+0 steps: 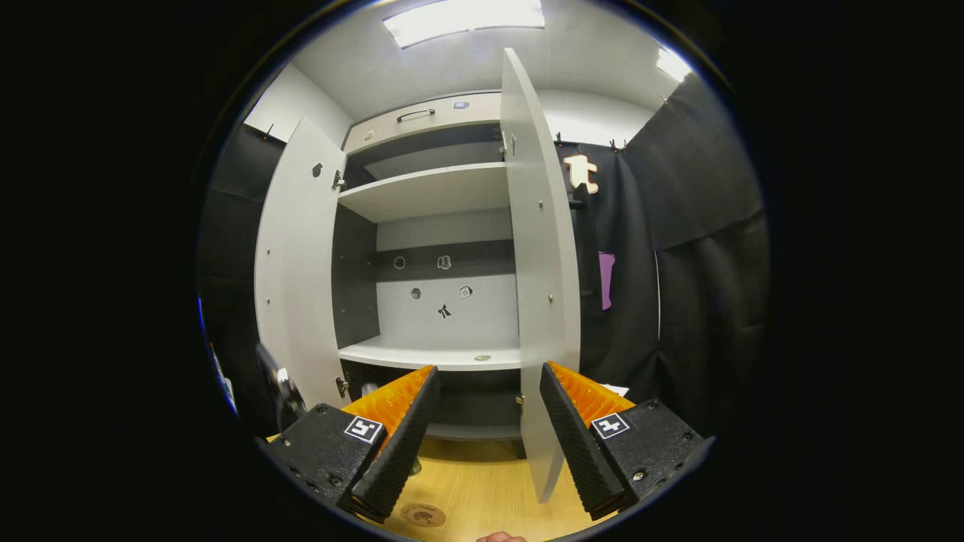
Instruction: Grasp the bottle in the cabinet with the left hand and place it on the coaster, then close the right door with the right hand and the left door with the left hand.
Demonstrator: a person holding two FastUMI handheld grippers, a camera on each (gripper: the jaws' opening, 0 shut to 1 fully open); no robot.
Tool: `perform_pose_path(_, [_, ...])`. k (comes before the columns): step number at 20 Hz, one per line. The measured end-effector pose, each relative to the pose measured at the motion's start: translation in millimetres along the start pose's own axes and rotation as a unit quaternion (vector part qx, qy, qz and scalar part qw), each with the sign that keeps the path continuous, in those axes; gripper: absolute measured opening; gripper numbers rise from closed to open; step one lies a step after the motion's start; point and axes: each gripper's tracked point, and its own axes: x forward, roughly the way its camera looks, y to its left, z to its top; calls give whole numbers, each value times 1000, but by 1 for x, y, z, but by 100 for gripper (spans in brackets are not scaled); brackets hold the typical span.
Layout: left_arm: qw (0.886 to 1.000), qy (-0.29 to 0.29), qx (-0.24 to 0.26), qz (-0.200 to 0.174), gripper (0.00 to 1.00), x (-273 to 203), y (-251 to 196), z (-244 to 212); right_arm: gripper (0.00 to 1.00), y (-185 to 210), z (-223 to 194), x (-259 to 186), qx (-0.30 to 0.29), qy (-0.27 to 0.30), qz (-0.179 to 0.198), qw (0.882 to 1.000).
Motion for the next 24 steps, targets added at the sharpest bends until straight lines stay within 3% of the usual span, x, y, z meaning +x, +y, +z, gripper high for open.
perform_pose_path(10, [999, 48, -10, 16, 74, -24, -13, -91, 83, -12, -8, -3, -4, 16, -15, 1000])
perform_pose_path(15, [999, 44, 28, 4, 73, -39, -26, -90, 83, -18, -22, -4, 1, 33, -16, 999])
perform_pose_path(23, [998, 59, 16, 9, 73, -43, -20, -91, 83, -17, -28, -4, 19, 37, -7, 999])
perform_pose_path(24, [998, 60, 16, 8, 78, -42, -21, -90, 83, -18, -28, -5, 18, 36, -7, 999])
